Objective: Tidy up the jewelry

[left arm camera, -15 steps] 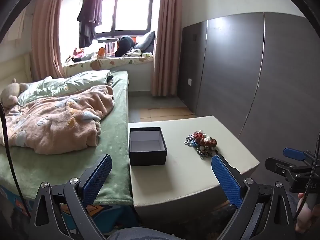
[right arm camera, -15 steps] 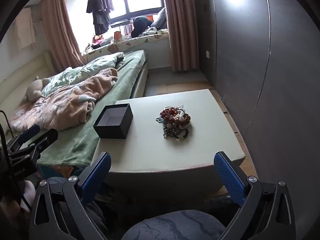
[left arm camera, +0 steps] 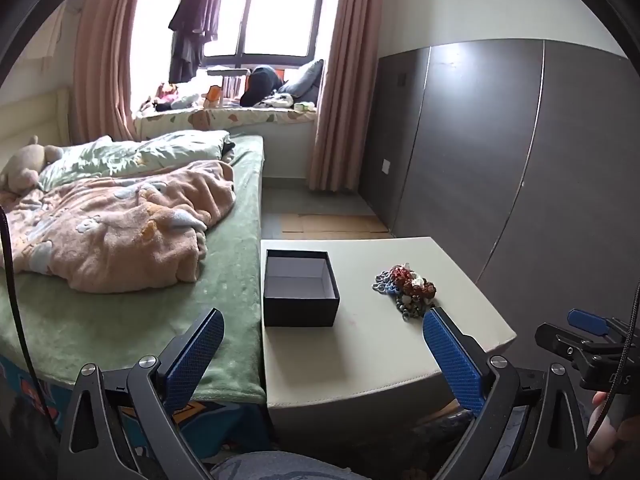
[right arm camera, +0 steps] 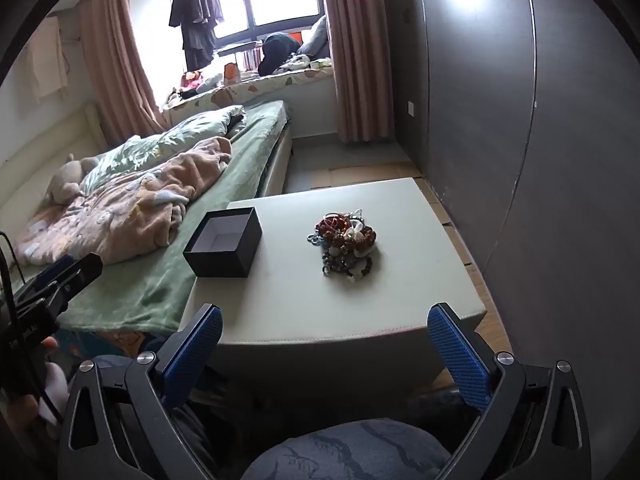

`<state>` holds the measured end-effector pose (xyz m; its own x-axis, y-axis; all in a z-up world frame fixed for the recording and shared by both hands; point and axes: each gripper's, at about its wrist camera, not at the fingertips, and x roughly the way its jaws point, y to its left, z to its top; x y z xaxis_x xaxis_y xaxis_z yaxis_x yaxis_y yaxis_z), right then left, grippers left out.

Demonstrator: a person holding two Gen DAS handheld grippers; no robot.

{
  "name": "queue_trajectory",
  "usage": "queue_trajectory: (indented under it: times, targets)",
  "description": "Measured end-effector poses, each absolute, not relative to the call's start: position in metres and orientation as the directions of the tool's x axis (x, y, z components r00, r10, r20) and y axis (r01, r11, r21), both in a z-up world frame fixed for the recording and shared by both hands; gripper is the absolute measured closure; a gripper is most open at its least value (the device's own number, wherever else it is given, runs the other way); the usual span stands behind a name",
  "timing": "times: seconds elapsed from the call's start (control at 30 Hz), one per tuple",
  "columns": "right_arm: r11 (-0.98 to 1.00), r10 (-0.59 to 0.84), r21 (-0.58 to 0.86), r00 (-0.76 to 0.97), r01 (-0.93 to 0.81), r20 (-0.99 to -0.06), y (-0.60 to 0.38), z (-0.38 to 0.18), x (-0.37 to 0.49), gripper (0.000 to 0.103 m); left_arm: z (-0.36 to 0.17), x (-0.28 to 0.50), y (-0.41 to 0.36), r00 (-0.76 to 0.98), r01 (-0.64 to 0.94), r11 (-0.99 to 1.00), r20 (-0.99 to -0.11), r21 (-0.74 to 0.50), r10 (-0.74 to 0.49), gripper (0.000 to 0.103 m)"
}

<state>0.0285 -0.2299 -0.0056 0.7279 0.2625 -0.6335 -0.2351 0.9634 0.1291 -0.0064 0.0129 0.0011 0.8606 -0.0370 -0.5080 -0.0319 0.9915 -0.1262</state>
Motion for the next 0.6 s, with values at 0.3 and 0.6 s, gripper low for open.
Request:
queue_trajectory:
  times: [0.3, 0.6]
  targets:
    - [0.966, 0.256, 0.146, 0.737, -0.212, -0.625, -0.2376, -0.0011, 0.0247, 0.000, 0.0026, -0.0079, 0.0110, 0.861, -0.026, 0.995, -0.508, -0.094, -0.026, 0.003]
    - [0.966, 0.258, 0.148, 0.736, -0.212, -0.626, -0.2376, -0.0004, 0.0253, 0.000, 0.0033, -0.0075, 0.0093, 0.860, -0.026, 0.996, -0.509, -0.091, -0.024, 0.003]
